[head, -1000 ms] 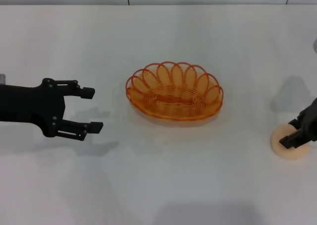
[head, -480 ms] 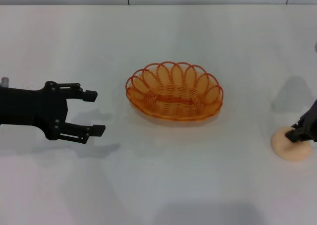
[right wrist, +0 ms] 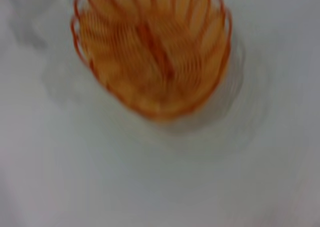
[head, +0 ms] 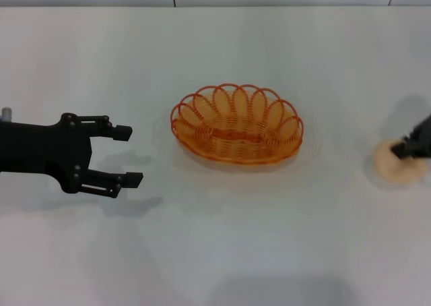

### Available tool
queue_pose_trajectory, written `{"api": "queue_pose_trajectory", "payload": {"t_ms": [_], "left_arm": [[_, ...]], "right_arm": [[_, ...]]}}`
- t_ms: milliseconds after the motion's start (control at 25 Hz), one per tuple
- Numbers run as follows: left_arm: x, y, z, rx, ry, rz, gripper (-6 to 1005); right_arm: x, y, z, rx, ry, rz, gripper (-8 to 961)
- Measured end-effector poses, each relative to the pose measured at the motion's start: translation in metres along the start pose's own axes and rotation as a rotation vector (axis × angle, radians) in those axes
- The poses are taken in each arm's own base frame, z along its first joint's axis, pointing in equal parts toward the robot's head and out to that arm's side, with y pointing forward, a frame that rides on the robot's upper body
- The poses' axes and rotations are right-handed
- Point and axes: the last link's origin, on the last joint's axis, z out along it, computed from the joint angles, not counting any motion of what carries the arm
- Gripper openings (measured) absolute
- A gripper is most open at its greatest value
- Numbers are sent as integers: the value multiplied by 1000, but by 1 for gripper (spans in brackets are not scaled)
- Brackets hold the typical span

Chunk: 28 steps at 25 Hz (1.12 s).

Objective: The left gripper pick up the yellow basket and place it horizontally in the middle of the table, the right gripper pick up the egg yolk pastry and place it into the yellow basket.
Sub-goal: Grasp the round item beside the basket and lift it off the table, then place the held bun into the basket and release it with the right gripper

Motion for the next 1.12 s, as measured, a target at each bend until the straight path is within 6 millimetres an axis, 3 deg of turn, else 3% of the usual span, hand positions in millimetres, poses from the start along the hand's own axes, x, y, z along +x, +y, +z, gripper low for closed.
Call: {"api": "queue_pose_trajectory", "payload": {"t_ms": [200,520,840,1120], "left_arm": [[0,0,0,1,1,4,860],[0,0,-1,0,1,0,860],[0,1,0,-3,0,6,860],[3,1,5,-17,-1,16,860]], "right_arm": [[-18,-1,-8,-4,-184,-39,42],[-35,7,3,-33,-515,-103,37],[-39,19,30,-134,-781,-174,35],[-43,19,58,-101,-855,-164,34]]}}
